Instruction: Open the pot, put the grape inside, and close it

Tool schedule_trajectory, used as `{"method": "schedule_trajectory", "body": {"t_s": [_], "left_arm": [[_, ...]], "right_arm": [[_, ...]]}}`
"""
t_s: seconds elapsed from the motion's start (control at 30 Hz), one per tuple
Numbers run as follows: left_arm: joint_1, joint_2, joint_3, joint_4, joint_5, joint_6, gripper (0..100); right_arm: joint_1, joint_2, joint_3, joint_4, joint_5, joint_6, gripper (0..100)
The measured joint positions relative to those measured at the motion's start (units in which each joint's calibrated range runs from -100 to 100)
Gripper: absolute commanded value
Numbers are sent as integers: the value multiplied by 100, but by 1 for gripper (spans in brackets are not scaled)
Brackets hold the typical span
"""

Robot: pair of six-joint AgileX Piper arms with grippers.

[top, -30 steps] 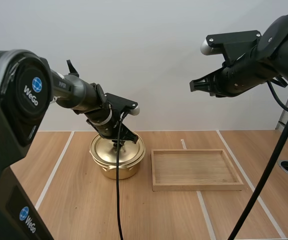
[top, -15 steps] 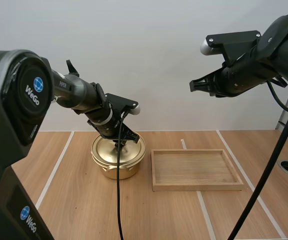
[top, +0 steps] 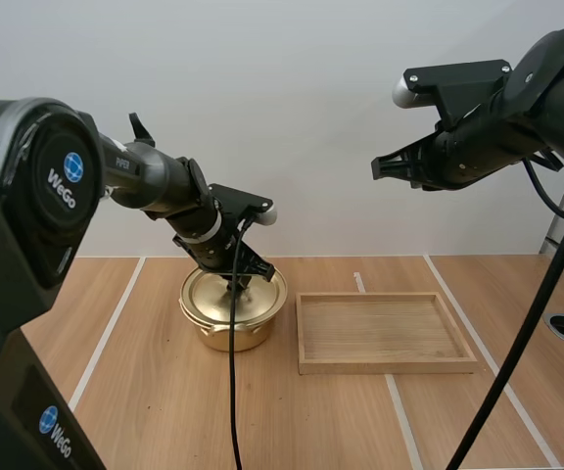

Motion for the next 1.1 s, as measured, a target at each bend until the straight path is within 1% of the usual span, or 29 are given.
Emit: {"method": "schedule_trajectory", "body": {"t_s": [0.2, 0.33, 0.47, 1.1], "left_arm": [[0, -110, 0, 16, 165, -46, 0], [0, -110, 0, 247, 149, -218, 0], [0, -110, 0, 332, 133, -285, 0], [-7, 185, -55, 299, -112, -363, 0]], "right_arm": [[0, 0, 0, 0, 0, 0, 0], [0, 0, 0, 0, 0, 0, 0], [0, 0, 0, 0, 0, 0, 0], [0, 0, 0, 0, 0, 0, 0]]}}
